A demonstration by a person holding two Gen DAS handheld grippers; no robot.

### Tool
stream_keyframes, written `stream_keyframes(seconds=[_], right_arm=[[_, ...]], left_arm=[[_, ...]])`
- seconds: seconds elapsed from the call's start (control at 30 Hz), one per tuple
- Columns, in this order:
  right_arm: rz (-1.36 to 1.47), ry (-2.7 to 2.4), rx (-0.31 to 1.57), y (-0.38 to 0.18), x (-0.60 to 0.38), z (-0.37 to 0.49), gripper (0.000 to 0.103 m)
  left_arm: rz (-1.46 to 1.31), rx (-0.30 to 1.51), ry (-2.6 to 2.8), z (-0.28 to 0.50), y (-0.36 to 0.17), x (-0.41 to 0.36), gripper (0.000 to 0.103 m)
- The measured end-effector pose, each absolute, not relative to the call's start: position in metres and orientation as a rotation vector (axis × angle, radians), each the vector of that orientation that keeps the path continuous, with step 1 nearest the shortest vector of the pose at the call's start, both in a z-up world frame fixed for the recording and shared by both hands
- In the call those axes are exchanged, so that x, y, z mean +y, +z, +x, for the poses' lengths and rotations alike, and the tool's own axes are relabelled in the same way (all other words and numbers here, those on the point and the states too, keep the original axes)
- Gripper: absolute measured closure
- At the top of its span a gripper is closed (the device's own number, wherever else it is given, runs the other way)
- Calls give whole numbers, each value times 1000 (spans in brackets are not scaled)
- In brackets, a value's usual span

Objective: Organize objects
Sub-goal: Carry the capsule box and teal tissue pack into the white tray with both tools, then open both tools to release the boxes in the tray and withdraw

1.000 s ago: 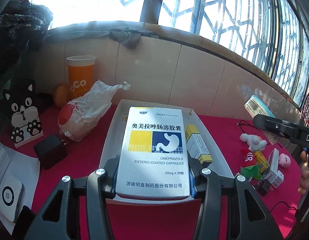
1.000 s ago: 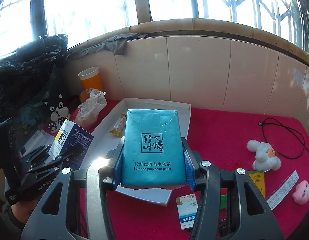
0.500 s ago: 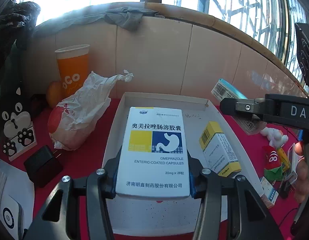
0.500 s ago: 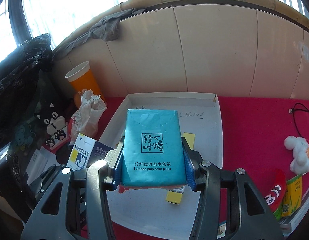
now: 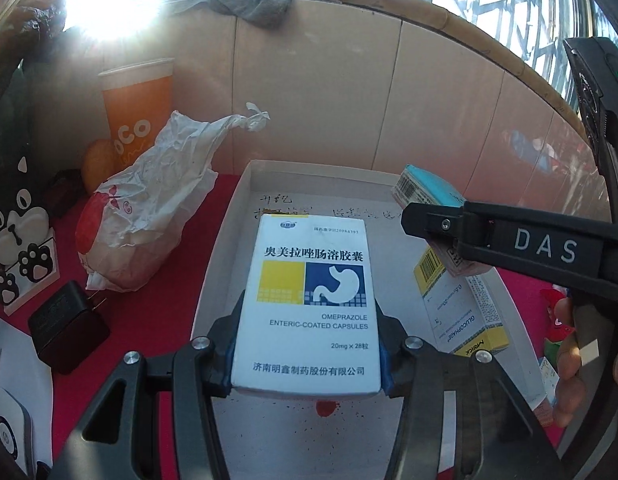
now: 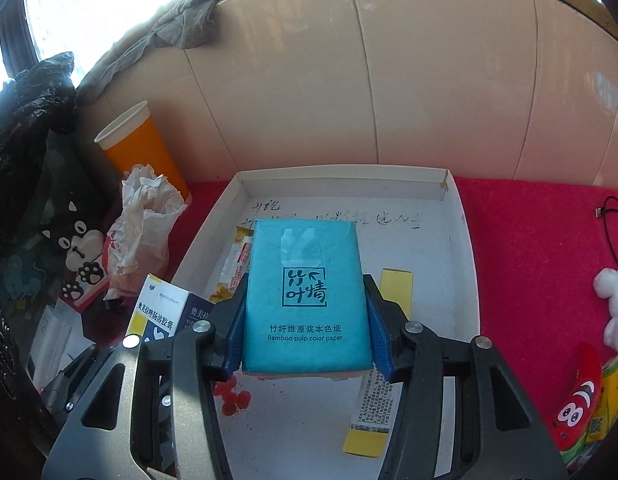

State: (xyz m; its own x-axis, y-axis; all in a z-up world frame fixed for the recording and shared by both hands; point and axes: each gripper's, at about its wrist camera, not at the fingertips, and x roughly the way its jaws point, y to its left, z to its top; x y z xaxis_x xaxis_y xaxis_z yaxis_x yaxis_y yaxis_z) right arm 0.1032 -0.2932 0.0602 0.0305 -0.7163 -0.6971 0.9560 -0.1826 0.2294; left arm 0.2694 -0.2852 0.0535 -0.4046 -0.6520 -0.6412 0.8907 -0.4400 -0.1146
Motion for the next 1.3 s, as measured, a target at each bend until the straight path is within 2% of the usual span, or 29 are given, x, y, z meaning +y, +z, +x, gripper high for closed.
stream_keyframes(seconds=[0.03, 0.07, 0.1, 0.13, 0.17, 0.3, 0.37, 0.63, 1.03, 1.17, 1.3], right_arm=[[836, -1552, 373, 60, -293, 103, 40], [831, -1550, 365, 61, -292, 103, 19], [821, -1559, 351, 64, -290, 102, 8], [808, -1572, 337, 67, -288, 100, 7], [798, -1583, 325, 70, -285, 99, 7], [779, -1612, 263, 82, -269, 91, 6], [763, -1629, 225, 89, -255, 86, 0], [711, -1615, 70, 122, -179, 68, 0], [474, -1787, -216, 171, -19, -11, 0], [500, -1908, -255, 169, 19, -56, 0], [651, -2036, -203, 142, 35, -101, 0]], left_arm=[[630, 554, -1967, 271, 55, -285, 51], [612, 548, -1968, 273, 57, -284, 49], [589, 538, -1979, 276, 60, -283, 44], [565, 527, -1992, 278, 63, -280, 19], [536, 513, -1998, 281, 67, -278, 0], [436, 463, -1962, 295, 82, -266, 0], [396, 496, -1955, 305, 86, -261, 0], [350, 489, -1974, 308, 101, -240, 0], [363, 414, -2207, 252, 114, -184, 0], [449, 387, -2274, 226, 105, -169, 0], [572, 404, -2344, 196, 89, -154, 0]])
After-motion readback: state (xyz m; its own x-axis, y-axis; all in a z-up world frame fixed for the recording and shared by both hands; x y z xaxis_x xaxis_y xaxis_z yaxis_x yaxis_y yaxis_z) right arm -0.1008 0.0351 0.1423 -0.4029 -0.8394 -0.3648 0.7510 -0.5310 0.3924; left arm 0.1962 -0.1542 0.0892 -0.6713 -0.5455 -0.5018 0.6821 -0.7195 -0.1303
